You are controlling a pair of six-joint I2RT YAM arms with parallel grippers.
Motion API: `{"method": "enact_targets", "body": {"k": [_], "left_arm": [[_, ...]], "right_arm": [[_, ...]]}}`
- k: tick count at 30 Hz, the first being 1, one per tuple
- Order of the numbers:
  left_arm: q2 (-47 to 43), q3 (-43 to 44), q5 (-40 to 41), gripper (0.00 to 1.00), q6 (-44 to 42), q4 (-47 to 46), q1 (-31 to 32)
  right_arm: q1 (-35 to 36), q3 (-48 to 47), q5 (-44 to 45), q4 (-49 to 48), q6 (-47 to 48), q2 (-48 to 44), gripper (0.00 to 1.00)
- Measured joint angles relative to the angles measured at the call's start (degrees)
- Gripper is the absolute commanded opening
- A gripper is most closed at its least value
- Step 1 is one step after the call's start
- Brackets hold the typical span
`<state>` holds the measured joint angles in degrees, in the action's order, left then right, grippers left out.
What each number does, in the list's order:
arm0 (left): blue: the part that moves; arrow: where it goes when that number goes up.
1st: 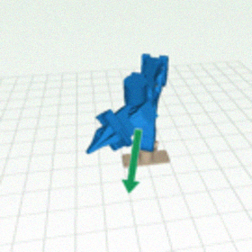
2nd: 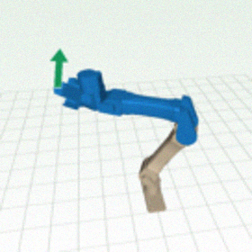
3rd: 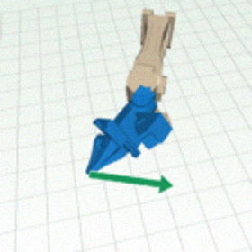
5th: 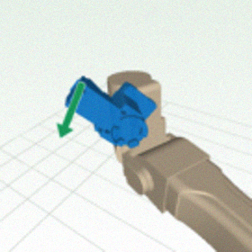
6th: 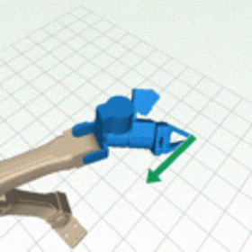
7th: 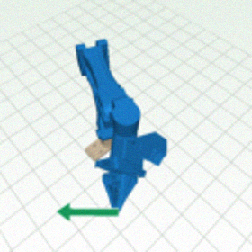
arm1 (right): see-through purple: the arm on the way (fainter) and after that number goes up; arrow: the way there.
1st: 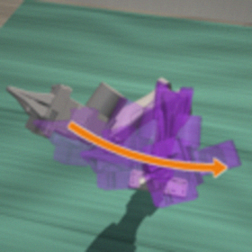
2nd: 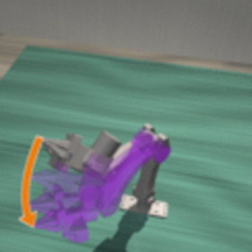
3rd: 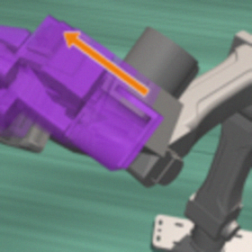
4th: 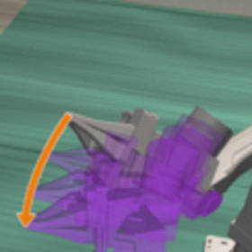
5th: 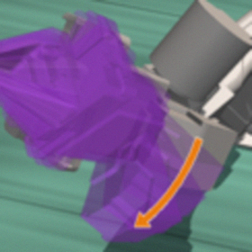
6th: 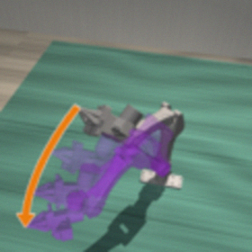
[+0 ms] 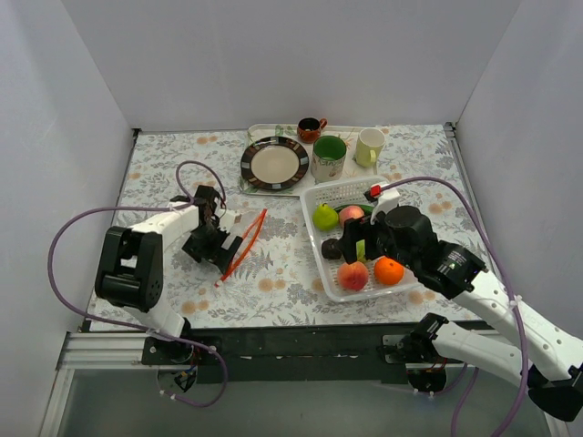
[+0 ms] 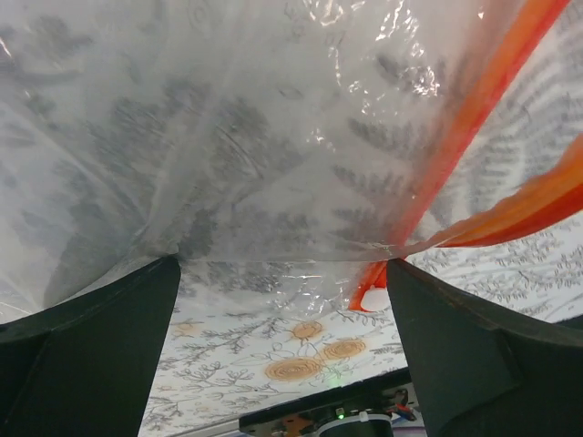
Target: Open the zip-top bag and remove the fake food
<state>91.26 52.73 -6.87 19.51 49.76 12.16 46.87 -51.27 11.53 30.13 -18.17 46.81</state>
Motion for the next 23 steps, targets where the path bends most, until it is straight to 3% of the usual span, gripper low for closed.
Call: {"method": "enact_targets", "body": {"k": [5,9,13,17,23], "left_arm": [[7.0,7.6,3.0,0.98,1.7,-1.0,-0.7],[14.5,19.6,4.3,0.98,2.8,-2.6,-2.0],[15.5,31.8,4.2,0.98,4.2,-2.4,-2.9],[8.7,39.0,1.7,0.98,6.3,-2.1,-3.1],[-13.9,33.4,-2.2,0.98,9.3,-2.9,-3.0]], "right_arm": [[0.0,0.5,1.7,0.6,0.4,0.5,0.98],[0.0,0.4,3.3,0.7,0.7,1.9,0.98],[0.0,-0.2,4.5,1.2,1.4,4.4,0.98],[0.0,-0.2,4.9,1.5,2.1,4.2,0.98],[0.0,-0.2,4.8,1.5,3.4,1.3,0.98]]}}
